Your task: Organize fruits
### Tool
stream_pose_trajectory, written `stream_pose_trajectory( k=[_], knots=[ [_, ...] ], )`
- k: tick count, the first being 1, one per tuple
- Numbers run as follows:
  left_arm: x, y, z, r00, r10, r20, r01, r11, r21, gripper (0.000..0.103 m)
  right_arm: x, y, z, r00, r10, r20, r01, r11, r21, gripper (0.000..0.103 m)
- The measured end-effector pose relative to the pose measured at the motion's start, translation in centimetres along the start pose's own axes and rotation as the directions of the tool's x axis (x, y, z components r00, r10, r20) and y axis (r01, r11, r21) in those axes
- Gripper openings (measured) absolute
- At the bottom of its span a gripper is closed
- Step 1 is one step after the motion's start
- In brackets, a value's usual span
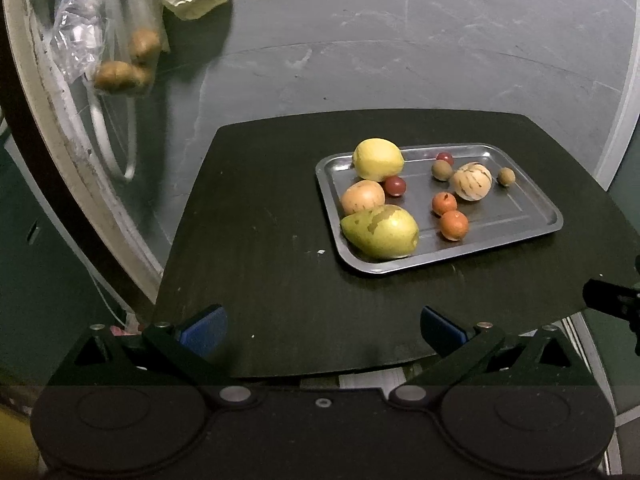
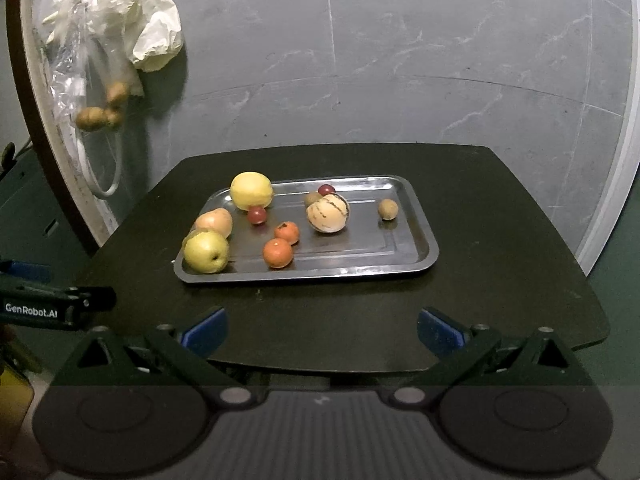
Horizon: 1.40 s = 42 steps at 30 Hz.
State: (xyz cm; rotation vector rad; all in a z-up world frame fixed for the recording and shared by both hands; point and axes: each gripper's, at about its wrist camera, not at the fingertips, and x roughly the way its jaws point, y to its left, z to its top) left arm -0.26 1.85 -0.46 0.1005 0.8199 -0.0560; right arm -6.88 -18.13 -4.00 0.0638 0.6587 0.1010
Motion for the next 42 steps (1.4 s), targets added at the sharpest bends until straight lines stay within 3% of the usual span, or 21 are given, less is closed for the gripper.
stream_pose_trajectory(
  k=[42],
  knots=[
    [0.10, -0.02, -0.02, 1.000, 0.000, -0.005, 0.000, 1.000, -0.009, 0.102, 0.62, -0.22, 0.67, 1.000, 0.014, -0.017, -0.015, 1.000, -0.024, 0.103]
  ],
)
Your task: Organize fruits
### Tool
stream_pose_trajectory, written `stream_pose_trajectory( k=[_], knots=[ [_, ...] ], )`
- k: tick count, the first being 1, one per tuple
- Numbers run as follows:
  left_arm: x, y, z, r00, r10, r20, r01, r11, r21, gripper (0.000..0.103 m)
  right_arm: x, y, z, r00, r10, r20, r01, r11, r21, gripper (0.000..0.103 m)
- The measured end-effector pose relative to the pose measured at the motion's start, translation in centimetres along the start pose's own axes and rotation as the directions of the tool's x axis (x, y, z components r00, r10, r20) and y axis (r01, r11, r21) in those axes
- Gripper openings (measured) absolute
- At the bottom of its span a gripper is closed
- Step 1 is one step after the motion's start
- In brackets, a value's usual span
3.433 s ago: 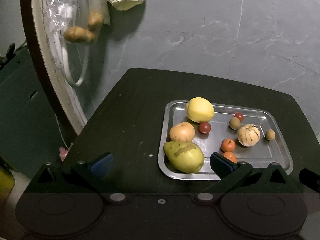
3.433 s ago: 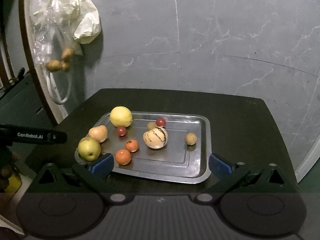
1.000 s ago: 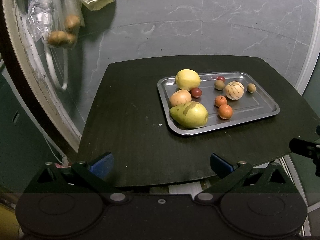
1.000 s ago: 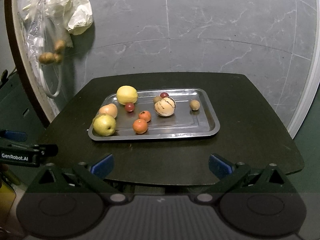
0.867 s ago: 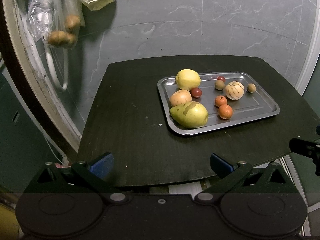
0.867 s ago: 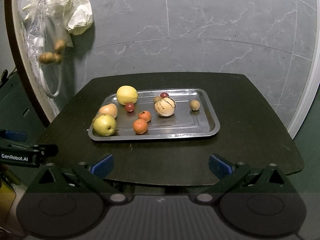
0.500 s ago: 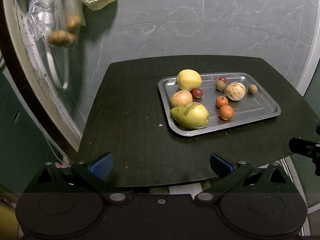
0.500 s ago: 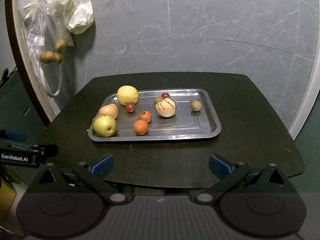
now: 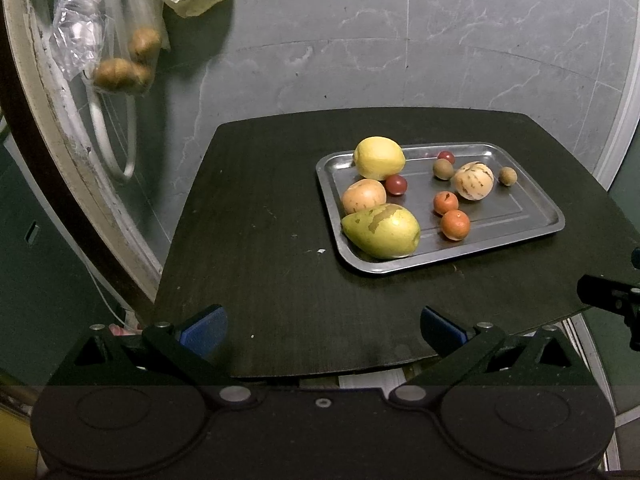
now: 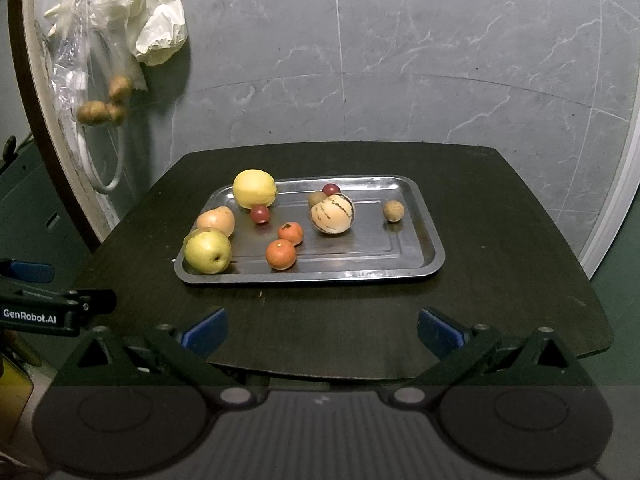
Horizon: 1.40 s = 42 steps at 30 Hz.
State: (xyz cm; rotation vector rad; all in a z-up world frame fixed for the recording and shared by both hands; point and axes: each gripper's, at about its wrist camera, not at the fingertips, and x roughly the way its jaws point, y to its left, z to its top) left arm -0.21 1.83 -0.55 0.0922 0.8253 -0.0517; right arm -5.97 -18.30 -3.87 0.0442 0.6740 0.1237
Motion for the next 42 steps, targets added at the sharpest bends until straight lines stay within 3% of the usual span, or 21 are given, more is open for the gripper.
stream_pose_trajectory(
  k=[42],
  knots=[
    [0.68, -0.31, 0.18, 1.000, 0.002, -0.014, -0.002, 1.000, -0.006, 0.102, 0.62, -0.03, 0.16, 1.000, 0.001, -0.012, -0.001, 1.000, -0.001, 0.103]
  ],
)
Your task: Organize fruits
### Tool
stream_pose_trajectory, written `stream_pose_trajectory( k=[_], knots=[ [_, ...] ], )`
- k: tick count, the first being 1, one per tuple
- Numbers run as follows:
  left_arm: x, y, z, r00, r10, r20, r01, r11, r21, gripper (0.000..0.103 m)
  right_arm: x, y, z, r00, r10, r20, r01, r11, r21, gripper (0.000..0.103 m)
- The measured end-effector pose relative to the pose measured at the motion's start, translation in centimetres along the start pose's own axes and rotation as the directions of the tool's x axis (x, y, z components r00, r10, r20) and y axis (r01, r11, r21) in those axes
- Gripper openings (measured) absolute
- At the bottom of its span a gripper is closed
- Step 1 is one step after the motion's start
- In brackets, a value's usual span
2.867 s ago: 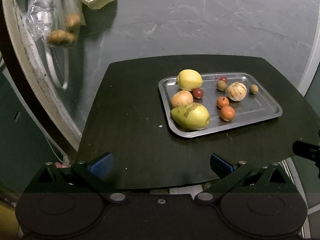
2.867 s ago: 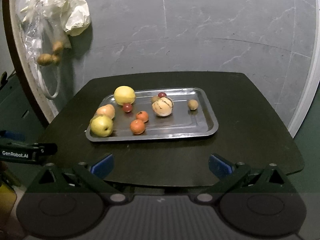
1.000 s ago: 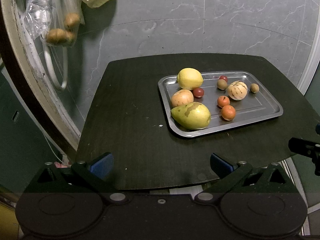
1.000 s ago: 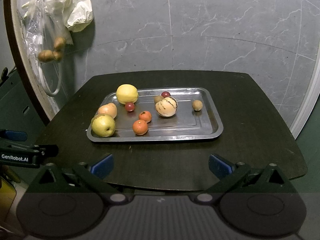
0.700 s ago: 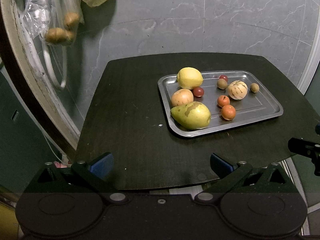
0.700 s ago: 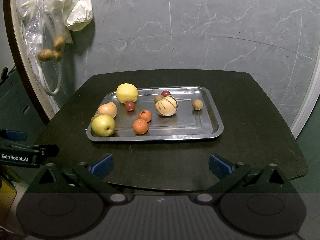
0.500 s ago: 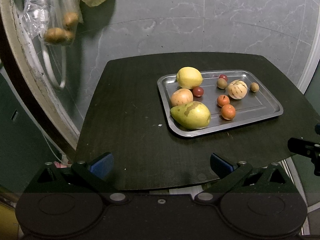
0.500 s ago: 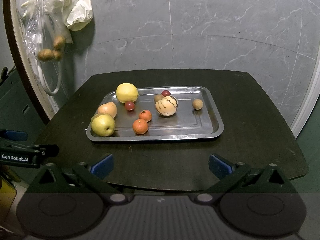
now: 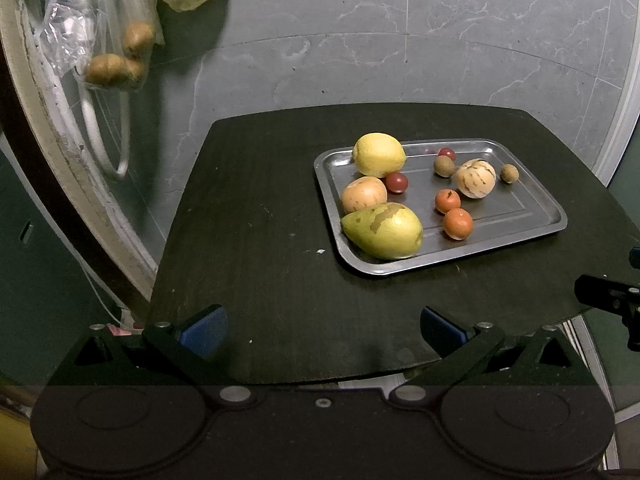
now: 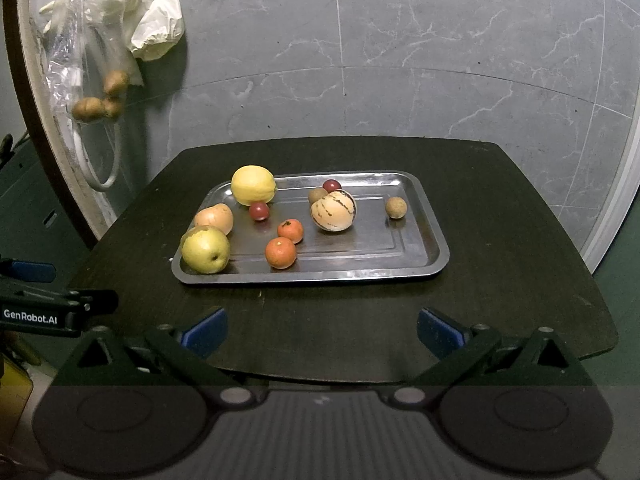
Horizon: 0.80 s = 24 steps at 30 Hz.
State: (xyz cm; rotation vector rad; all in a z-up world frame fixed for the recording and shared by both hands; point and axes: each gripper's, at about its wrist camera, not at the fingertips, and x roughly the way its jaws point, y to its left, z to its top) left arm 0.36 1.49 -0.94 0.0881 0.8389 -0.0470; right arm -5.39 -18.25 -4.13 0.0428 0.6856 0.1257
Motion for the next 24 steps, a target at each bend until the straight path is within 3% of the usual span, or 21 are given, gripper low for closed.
stream_pose_trajectory(
  k=[24],
  knots=[
    [2.2, 1.8, 0.7, 0.997, -0.064, -0.040, 0.063, 0.998, -0.018, 0.102, 1.1, 0.7, 0.7, 0.999, -0.025, -0.032, 0.026, 1.000, 0.017, 0.103]
  ],
)
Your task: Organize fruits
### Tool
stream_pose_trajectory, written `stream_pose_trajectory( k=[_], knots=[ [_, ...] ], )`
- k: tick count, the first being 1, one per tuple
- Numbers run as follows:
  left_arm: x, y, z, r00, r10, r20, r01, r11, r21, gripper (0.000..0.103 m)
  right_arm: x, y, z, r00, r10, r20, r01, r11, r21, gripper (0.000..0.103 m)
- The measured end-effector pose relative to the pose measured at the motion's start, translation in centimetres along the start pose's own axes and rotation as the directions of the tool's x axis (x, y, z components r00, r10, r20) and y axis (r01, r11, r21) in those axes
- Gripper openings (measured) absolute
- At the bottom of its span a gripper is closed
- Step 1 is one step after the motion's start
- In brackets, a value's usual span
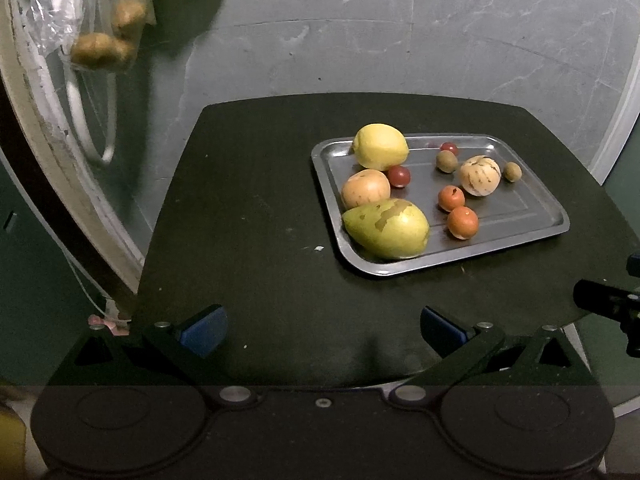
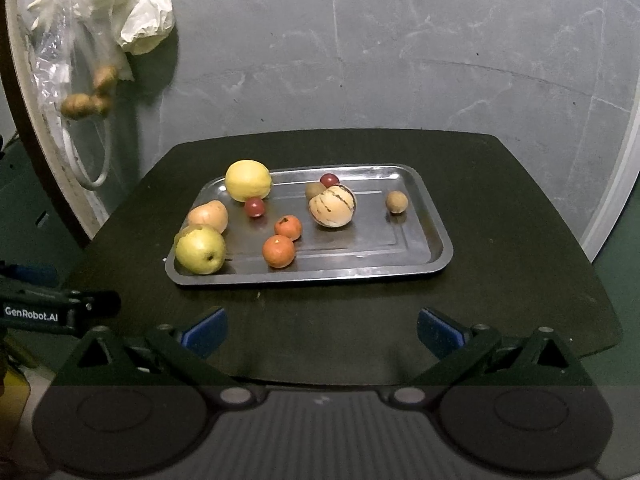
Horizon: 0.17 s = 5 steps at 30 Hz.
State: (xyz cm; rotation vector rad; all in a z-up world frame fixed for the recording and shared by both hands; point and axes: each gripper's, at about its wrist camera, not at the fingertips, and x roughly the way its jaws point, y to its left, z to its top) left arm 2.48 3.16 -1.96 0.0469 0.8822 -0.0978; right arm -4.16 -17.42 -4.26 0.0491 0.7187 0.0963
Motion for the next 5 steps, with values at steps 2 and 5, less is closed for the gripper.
stream_pose_trajectory(
  k=[2, 5],
  knots=[
    [0.13, 0.01, 0.03, 1.000, -0.006, -0.002, 0.006, 1.000, 0.001, 0.102, 0.01, 0.04, 0.02, 1.000, -0.003, -0.002, 0.003, 1.000, 0.001, 0.103],
    [0.35, -0.01, 0.09, 1.000, -0.007, -0.009, 0.007, 1.000, 0.007, 0.102, 0.11, 0.08, 0.09, 1.000, -0.006, -0.005, 0.006, 1.000, 0.003, 0.103]
  ],
)
